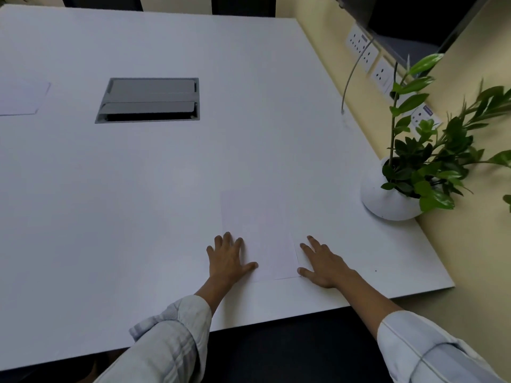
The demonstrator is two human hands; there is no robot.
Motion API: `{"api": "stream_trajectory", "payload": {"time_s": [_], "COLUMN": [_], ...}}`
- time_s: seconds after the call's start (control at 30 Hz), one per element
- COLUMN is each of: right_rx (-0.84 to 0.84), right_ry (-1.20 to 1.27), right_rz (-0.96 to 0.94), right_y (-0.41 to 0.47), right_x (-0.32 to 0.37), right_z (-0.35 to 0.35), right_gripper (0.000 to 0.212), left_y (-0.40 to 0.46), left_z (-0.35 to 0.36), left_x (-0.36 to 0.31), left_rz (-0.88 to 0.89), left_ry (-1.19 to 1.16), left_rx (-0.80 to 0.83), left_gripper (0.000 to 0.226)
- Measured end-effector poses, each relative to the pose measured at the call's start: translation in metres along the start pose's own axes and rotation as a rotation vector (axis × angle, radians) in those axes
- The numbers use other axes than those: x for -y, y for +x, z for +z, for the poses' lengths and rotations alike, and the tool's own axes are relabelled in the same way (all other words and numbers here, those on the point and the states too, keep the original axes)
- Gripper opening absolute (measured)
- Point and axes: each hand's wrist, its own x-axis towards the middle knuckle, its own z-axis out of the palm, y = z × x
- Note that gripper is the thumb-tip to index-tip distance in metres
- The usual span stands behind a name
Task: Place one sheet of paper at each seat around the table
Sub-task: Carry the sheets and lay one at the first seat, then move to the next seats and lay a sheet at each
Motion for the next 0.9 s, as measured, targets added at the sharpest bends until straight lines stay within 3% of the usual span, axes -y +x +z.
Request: {"api": "stream_trajectory", "payload": {"time_s": [0.2, 0.4, 0.63, 0.9], "right_rx": [0.063, -0.007, -0.148, -0.316], "right_ry": [-0.045, -0.07, -0.101, -0.184], "right_rz": [0.05, 0.094, 0.097, -0.03], "right_y": [-0.034, -0.079, -0.127, -0.163], "right_x": [0.006, 0.028, 0.088, 0.23], "right_z": [-0.018, -0.061, -0.099, -0.125], "right_gripper": [0.08, 0.078, 0.077, 0.076], "left_y": [-0.004, -0.019, -0.053, -0.152], "left_z": [-0.008, -0.046, -0.137, -0.256], "left_x": [0.004, 0.031, 0.132, 0.275], "left_rz": [0.027, -0.015, -0.1, -0.163], "left_ry": [-0.071, -0.475, -0.512, -0.405], "left_rx": [0.023, -0.027, -0.255, -0.533], "left_gripper": [0.082, 0.093, 0.088, 0.08]}}
